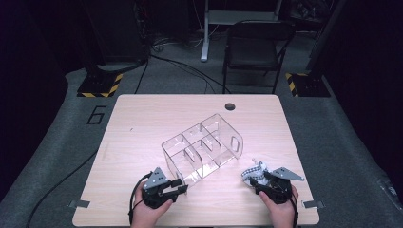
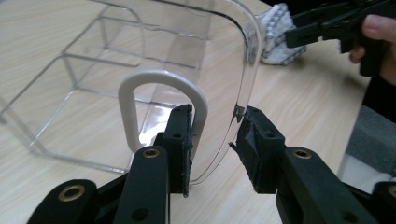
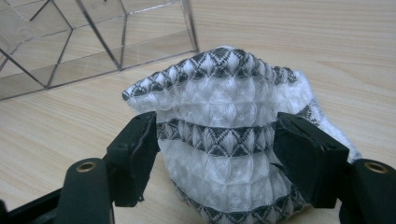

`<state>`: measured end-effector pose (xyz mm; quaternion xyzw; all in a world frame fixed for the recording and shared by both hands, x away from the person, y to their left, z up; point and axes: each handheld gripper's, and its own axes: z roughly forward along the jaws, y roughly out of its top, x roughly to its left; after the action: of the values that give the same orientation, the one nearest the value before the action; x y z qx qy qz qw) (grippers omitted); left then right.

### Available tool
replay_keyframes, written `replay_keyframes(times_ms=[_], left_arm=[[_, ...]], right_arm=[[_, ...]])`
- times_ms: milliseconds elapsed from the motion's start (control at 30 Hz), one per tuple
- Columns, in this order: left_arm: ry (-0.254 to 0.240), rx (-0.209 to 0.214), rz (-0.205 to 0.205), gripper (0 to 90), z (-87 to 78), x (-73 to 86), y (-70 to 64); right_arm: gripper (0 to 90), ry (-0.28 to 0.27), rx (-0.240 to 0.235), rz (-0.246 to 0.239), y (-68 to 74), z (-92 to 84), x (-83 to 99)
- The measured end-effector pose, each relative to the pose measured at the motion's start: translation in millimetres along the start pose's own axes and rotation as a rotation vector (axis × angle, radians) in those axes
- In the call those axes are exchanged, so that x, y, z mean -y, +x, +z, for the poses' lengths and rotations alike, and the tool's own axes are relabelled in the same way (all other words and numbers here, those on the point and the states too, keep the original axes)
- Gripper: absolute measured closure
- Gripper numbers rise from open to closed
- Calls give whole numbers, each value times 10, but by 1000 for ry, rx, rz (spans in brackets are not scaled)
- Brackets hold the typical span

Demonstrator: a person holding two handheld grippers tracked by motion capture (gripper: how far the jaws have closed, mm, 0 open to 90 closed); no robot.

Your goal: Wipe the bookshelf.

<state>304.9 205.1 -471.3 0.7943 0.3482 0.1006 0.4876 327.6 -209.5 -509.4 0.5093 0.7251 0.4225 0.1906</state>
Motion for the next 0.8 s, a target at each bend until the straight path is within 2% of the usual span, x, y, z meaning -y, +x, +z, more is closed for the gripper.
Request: replay_keyframes(times_ms=[33, 100, 167, 267, 300, 333, 367, 400, 567, 600, 700, 733, 800], left_arm=[[0, 0, 0, 662, 0, 0, 0], [-9, -41, -13, 668, -93, 21, 113], [-7, -47, -18, 671, -122, 25, 153], [-15, -86, -35, 670, -187, 38, 292], [-15, -86, -35, 669, -187, 38, 292], [-23, -104, -52, 668, -203, 42, 360], [-23, -104, -52, 665, -203, 42, 360], [-37, -131, -66, 665, -212, 41, 421], [-34, -178, -84, 655, -236, 3, 580], [-49, -193, -98, 650, -230, -3, 601], [-43, -194, -108, 640, -240, -16, 658], [-46, -204, -113, 634, -241, -23, 703], [-51, -213, -115, 615, -246, -25, 739]], right_arm=[[308, 0, 1, 3, 8, -7, -3], [311, -14, 0, -3, 24, -22, -21], [315, -20, -3, -7, 39, -33, -34], [318, -37, -14, -22, 102, -58, -85], [318, -37, -14, -22, 102, -58, -85], [318, -42, -15, -29, 131, -59, -101], [318, -42, -15, -29, 131, -59, -101], [318, -42, -15, -36, 130, -53, -96], [321, -35, -16, -27, 100, -43, -70], [321, -29, -12, -15, 107, -44, -67], [321, -26, -14, -26, 99, -38, -60], [323, -23, -11, -13, 105, -37, -51], [324, -26, -14, -20, 85, -35, -43]])
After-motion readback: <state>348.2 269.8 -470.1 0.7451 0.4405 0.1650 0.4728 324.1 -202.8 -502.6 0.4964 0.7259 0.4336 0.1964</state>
